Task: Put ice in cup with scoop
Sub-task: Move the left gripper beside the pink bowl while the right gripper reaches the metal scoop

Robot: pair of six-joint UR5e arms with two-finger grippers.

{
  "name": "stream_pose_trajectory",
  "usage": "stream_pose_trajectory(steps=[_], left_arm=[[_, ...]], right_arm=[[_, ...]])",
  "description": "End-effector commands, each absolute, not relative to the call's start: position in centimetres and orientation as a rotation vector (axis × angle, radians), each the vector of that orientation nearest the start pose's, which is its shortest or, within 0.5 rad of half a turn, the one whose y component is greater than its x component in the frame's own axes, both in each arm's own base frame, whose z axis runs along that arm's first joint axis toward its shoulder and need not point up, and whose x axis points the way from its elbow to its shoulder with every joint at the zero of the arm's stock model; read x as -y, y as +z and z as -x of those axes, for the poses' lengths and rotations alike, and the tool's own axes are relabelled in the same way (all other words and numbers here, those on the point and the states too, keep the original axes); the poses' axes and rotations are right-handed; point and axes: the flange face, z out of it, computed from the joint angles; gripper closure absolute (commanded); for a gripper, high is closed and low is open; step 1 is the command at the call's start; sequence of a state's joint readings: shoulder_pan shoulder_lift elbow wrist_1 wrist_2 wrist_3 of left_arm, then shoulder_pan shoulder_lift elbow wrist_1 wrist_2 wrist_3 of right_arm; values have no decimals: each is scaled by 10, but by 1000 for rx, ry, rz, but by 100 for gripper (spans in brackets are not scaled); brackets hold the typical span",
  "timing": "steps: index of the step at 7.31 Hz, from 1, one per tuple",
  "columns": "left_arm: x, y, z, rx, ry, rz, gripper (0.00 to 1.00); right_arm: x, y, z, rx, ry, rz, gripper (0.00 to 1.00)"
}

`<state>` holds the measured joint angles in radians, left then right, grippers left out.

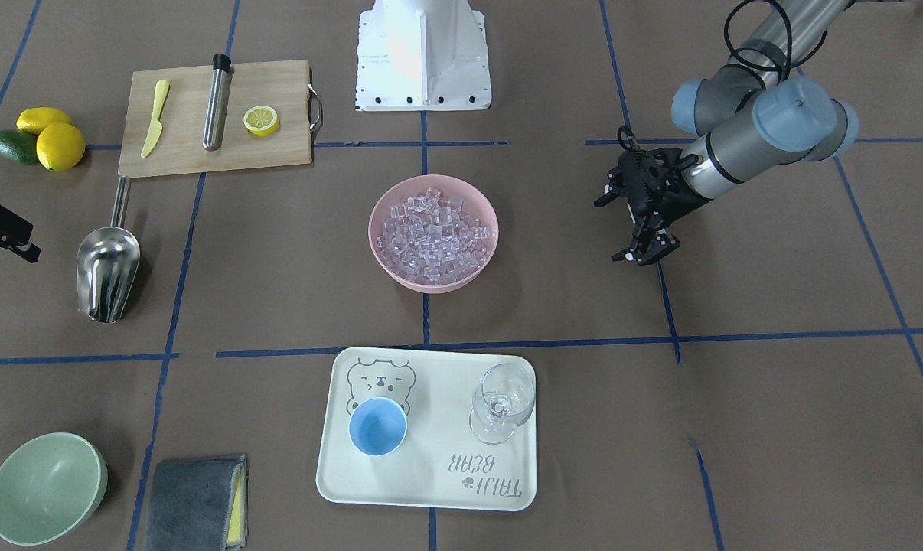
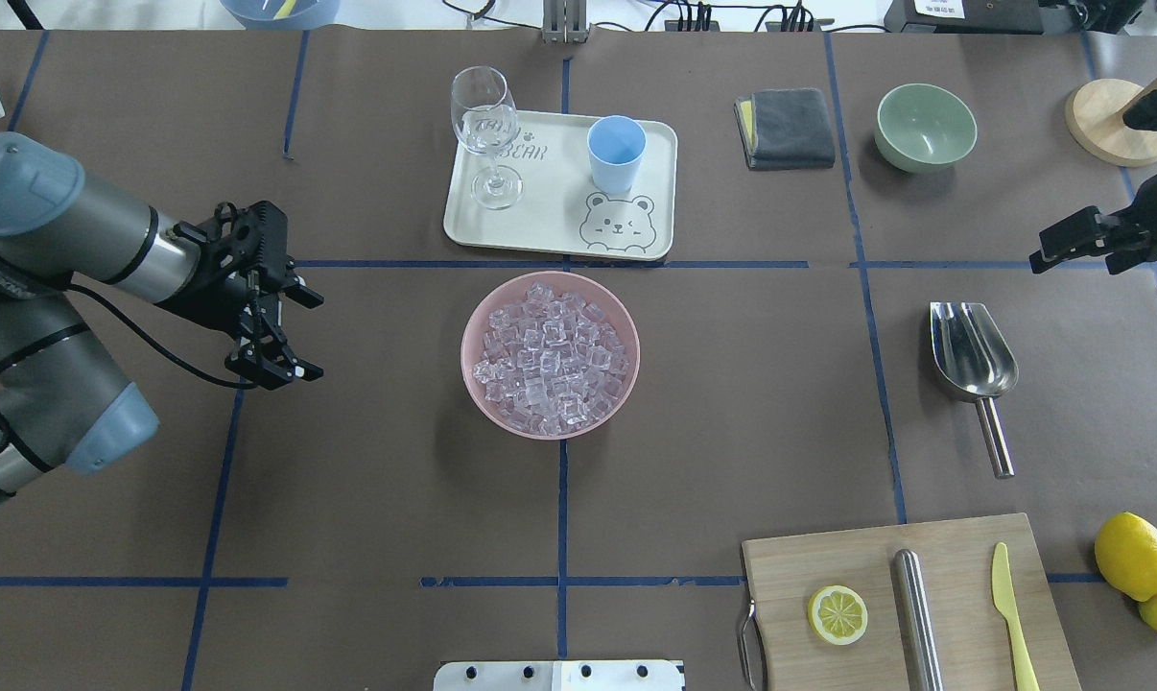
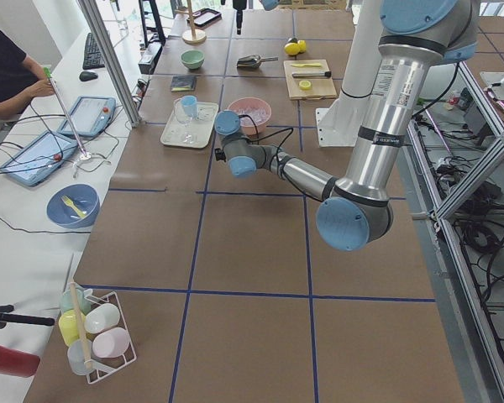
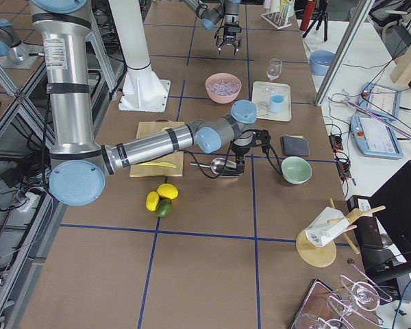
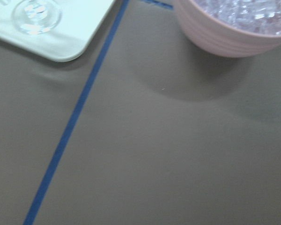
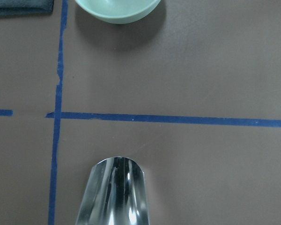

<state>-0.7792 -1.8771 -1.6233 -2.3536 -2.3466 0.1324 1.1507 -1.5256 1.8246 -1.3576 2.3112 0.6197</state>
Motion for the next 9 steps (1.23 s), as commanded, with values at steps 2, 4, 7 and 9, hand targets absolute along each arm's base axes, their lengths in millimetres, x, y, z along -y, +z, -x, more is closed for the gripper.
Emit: stream_pose_trajectory(steps=[2,4,7,9], left_arm=[[427,336,-461,-1162,1361,-902,0],[428,338,-466,-1181,1370,-969,0],[430,339,-468,-1169,1359,-972,0],[433,329,-471,-1168,1355,-982,0]], right_arm=[[472,455,198,890,30,-13,0],[441,441,230,853,77,0,0],[397,511,248,787,70,8,0],[391,524,252,767,74,34,0]])
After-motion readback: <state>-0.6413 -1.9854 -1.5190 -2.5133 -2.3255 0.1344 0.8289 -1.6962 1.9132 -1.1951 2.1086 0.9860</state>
